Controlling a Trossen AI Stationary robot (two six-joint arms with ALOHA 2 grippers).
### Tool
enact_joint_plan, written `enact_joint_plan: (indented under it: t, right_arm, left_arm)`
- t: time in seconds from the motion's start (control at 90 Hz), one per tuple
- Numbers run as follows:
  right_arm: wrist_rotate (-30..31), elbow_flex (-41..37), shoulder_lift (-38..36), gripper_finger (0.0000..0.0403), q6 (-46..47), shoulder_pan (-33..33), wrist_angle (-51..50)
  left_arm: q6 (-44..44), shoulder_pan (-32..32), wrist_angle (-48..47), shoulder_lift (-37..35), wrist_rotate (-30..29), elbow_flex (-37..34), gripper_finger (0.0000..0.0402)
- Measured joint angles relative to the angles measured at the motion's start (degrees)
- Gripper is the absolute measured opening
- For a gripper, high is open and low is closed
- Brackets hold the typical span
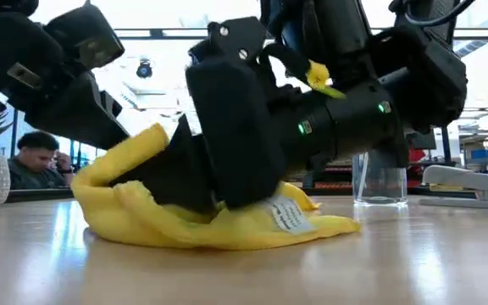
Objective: Apply microfiber cloth
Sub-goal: Wipe the front and back of the cellphone with the yellow microfiber cloth
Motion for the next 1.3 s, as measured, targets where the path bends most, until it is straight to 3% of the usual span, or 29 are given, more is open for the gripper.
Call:
enact_joint_plan:
  t: [0.156,0.3,0.567,0.756,0.889,1.122,1.3]
  right_arm:
    - [0.1,0.0,-0.6,0.0,1.3,-3.6,-0.6]
    - [-6.9,2.2,-0.6,0.0,1.0,-5.7,-4.2]
    - [-12.9,9.9,-0.3,0.0,-7.0,-5.5,-18.1]
    - [-15.4,9.6,-0.3,0.0,-7.5,-6.9,-19.7]
    - [-14.3,8.8,-0.3,0.0,-5.6,-8.1,-19.7]
    - [-0.9,8.7,-0.4,0.0,-0.1,-9.4,-20.8]
    - [-1.4,8.7,-0.4,0.0,2.4,-9.5,-20.7]
  left_arm:
    - [-0.7,0.0,-1.5,-0.6,0.3,0.0,0.0]
    - [-5.7,-1.3,-5.4,-0.7,2.5,0.0,0.0]
    - [-19.3,-10.3,-6.5,2.1,2.8,0.0,0.0]
    - [-25.4,-14.3,-6.5,2.0,2.3,0.0,0.0]
    - [-27.1,-15.1,-6.0,2.2,1.8,0.0,0.0]
    - [-23.0,-14.8,-0.4,5.4,-0.9,0.1,0.0]
    - [-21.8,-12.8,0.4,8.5,-4.7,0.1,0.0]
